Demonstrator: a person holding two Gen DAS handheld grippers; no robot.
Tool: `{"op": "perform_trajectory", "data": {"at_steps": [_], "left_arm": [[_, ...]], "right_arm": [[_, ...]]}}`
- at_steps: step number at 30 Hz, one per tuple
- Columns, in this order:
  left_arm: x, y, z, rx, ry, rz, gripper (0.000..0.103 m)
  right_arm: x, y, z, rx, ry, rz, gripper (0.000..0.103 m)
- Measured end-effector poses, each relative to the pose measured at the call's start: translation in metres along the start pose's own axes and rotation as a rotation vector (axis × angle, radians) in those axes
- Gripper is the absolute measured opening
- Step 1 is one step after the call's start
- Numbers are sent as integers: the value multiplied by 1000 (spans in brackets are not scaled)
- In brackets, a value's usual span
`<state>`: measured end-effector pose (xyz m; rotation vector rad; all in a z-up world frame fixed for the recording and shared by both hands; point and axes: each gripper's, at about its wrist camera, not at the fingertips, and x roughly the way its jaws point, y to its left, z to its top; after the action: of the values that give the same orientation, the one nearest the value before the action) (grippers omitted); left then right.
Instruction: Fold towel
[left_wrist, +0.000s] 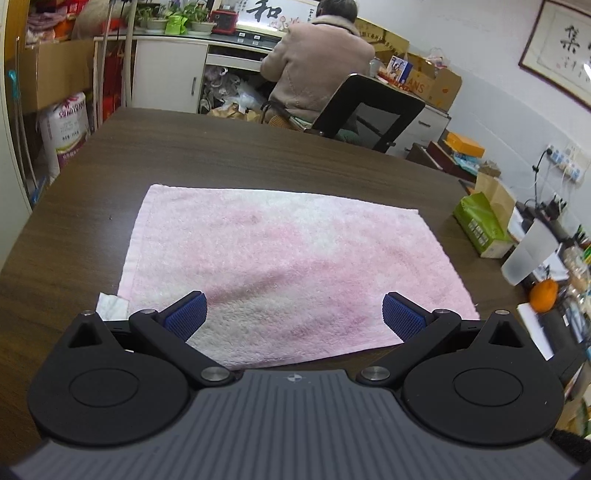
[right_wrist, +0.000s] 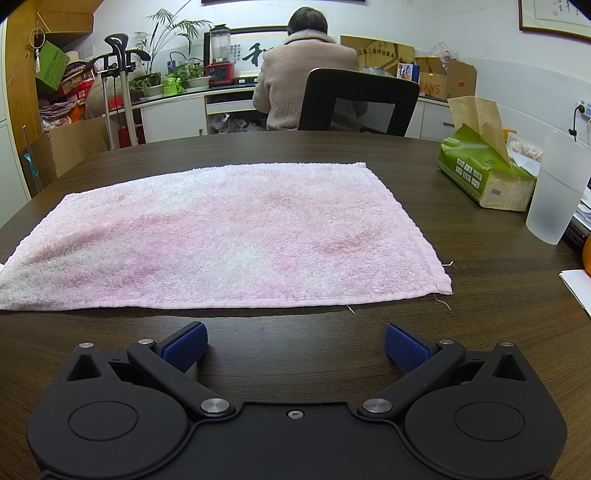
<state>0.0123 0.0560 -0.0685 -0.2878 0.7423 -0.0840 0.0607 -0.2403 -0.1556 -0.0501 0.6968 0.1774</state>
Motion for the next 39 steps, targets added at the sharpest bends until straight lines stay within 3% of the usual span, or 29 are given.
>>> {"op": "perform_trajectory", "data": {"at_steps": [19, 26, 31, 39], "left_arm": [[-7, 3, -2, 29, -40, 63, 103], [-11, 13, -10, 41, -92, 71, 103], [-9, 17, -12, 54, -71, 45, 103], [-7, 21, -10, 35, -62, 69, 103]], "right_arm": [[0, -1, 0, -1, 4, 2, 103], [-1, -3, 6, 14, 13, 12, 103], [-6, -4, 11, 10, 1, 11, 103], [-15, -13, 29, 31, -21, 17, 103]]}}
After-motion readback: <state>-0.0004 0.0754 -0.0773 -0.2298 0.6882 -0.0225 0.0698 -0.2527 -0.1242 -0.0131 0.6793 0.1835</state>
